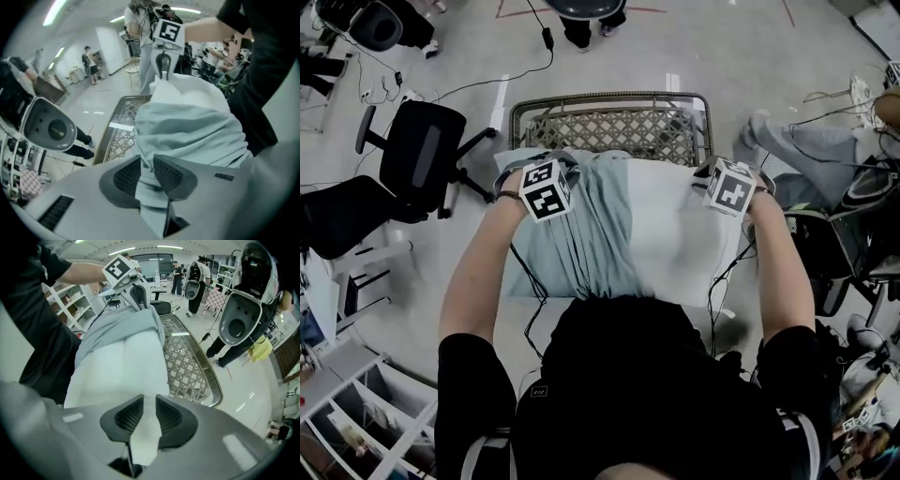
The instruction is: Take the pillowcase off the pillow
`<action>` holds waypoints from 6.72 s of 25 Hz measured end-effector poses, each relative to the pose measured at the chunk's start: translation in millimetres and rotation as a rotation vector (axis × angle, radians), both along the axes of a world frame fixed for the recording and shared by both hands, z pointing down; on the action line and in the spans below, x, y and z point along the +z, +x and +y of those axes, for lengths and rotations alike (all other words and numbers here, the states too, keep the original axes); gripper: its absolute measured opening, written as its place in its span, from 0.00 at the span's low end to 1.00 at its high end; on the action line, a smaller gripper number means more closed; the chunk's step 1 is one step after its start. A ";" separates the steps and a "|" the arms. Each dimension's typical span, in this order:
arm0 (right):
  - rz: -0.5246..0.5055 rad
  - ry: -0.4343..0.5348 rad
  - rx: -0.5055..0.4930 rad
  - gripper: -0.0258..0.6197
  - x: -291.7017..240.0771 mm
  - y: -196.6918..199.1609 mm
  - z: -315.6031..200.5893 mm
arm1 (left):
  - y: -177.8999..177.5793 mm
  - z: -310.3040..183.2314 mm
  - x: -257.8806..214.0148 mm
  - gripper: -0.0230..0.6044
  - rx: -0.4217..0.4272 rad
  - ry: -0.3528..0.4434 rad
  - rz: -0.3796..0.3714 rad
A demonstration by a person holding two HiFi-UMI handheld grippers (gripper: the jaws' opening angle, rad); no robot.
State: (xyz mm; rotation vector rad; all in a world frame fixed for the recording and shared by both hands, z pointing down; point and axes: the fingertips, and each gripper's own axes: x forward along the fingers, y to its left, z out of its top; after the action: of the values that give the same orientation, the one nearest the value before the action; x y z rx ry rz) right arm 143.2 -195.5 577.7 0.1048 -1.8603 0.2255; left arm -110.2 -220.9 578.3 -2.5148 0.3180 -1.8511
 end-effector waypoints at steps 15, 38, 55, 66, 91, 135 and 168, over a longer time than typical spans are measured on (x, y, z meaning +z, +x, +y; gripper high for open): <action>-0.045 -0.147 -0.017 0.65 65.1 -81.5 -24.3 | -93.5 -48.3 34.2 0.24 -0.268 -0.007 -0.087; -0.036 0.194 0.183 0.60 14.8 -74.0 82.5 | -67.9 96.2 -7.5 0.18 -0.292 0.148 0.135; -0.140 0.169 0.143 0.60 34.3 -68.1 241.2 | -26.9 267.1 19.3 0.27 -0.342 0.039 0.111; 0.064 0.481 0.037 0.70 109.4 -64.1 236.9 | -28.0 278.0 62.5 0.45 -0.228 0.241 -0.061; 0.081 0.202 0.181 0.30 21.0 -53.0 256.1 | -80.6 297.4 2.3 0.25 -0.161 0.294 0.002; 0.043 0.169 0.283 0.23 6.9 -44.4 266.7 | -109.9 274.4 6.9 0.06 -0.113 0.241 -0.037; 0.057 0.144 0.374 0.19 0.0 -58.4 284.4 | -64.8 296.2 -19.0 0.10 -0.013 0.217 0.101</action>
State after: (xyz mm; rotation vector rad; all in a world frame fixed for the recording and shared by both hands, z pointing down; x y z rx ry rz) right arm 84.8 88.8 577.7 0.5554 -1.7883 0.3414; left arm -175.0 75.3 559.3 -2.4671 0.5077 -1.5979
